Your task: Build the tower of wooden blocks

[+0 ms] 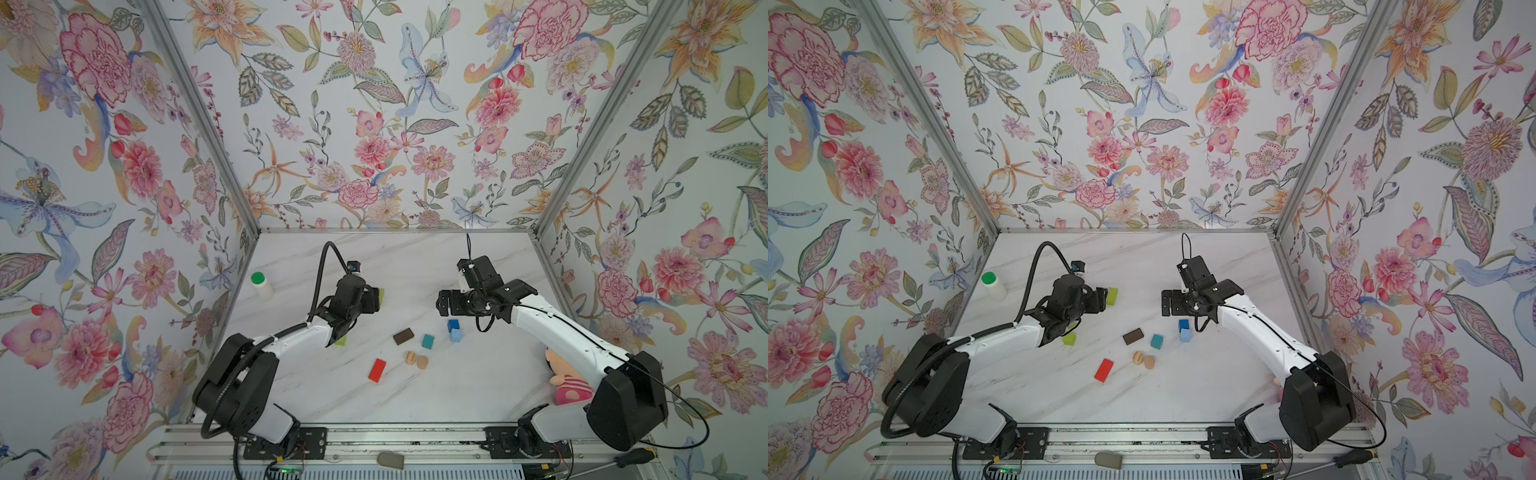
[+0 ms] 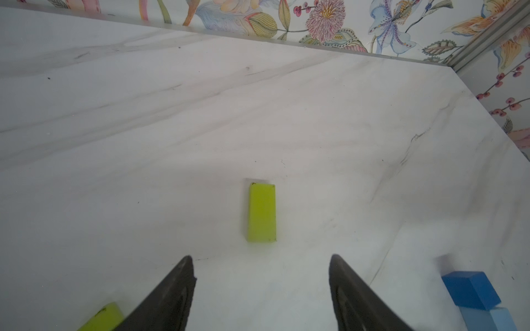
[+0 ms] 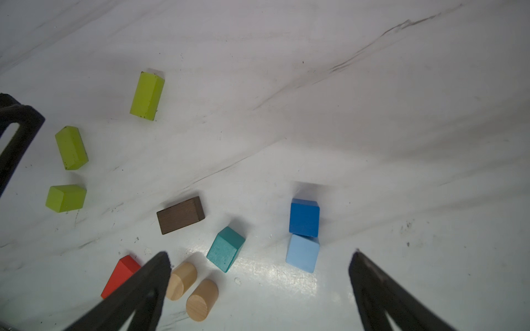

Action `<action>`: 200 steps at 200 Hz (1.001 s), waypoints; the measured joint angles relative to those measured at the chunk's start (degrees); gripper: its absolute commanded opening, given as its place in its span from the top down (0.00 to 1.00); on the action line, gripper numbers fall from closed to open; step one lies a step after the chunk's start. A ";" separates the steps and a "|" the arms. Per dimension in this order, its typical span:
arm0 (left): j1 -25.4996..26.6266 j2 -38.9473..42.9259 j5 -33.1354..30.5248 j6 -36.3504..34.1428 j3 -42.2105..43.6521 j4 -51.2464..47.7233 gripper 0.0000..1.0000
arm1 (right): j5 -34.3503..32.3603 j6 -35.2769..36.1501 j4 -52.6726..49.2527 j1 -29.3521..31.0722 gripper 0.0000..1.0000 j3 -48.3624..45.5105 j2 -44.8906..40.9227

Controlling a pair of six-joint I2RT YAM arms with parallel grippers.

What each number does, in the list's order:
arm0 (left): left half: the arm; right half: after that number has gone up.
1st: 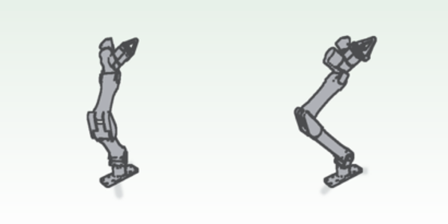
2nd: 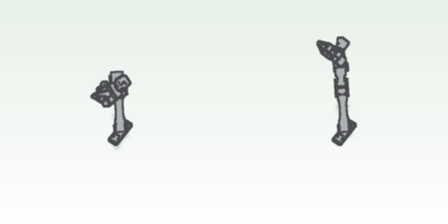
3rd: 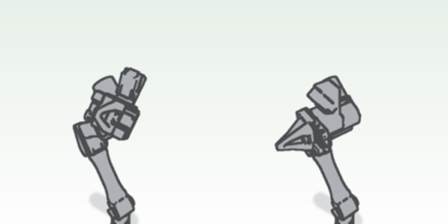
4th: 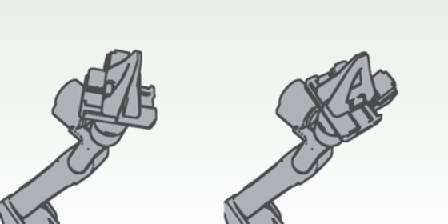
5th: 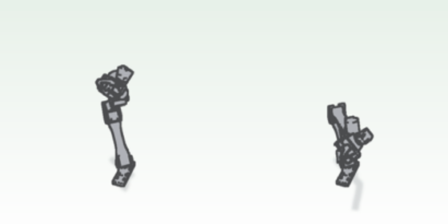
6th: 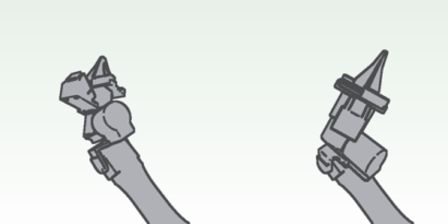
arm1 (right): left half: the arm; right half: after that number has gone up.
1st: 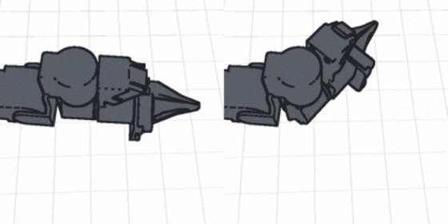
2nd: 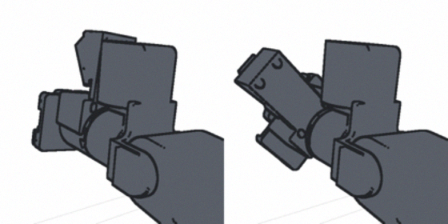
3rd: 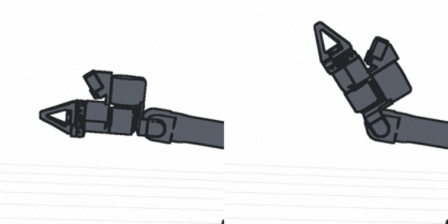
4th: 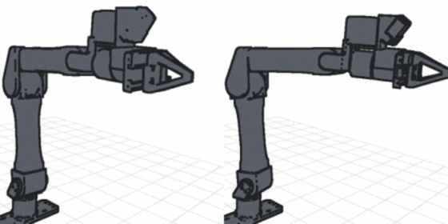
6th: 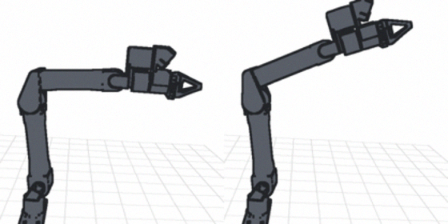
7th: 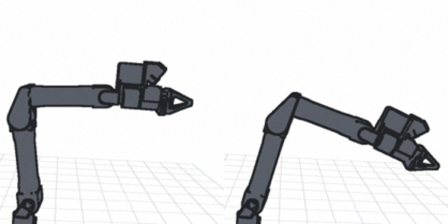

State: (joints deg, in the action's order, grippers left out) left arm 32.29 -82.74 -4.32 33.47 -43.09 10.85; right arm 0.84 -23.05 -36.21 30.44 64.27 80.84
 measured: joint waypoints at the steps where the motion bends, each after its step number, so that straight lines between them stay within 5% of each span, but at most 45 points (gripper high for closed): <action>1: 0.04 0.48 -0.24 0.28 0.37 0.04 0.09 | -0.02 -0.09 -0.02 0.15 0.01 0.00 0.00; 20: 1.11 7.32 -1.25 -0.55 5.22 -0.42 0.01 | -0.42 -0.90 -0.22 2.19 0.01 0.00 0.31; 94: 3.74 33.35 -5.16 -1.57 15.76 -5.95 0.01 | -3.04 -4.52 -0.46 11.06 0.01 1.84 6.36; 200: 4.11 43.65 -4.90 -1.11 24.24 -11.23 0.01 | -4.72 -8.11 -1.70 19.19 0.01 4.11 13.27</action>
State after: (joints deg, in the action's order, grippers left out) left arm 36.40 -39.09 -9.21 32.36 -18.85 -0.38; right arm -3.88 -31.16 -37.91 49.63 68.38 94.11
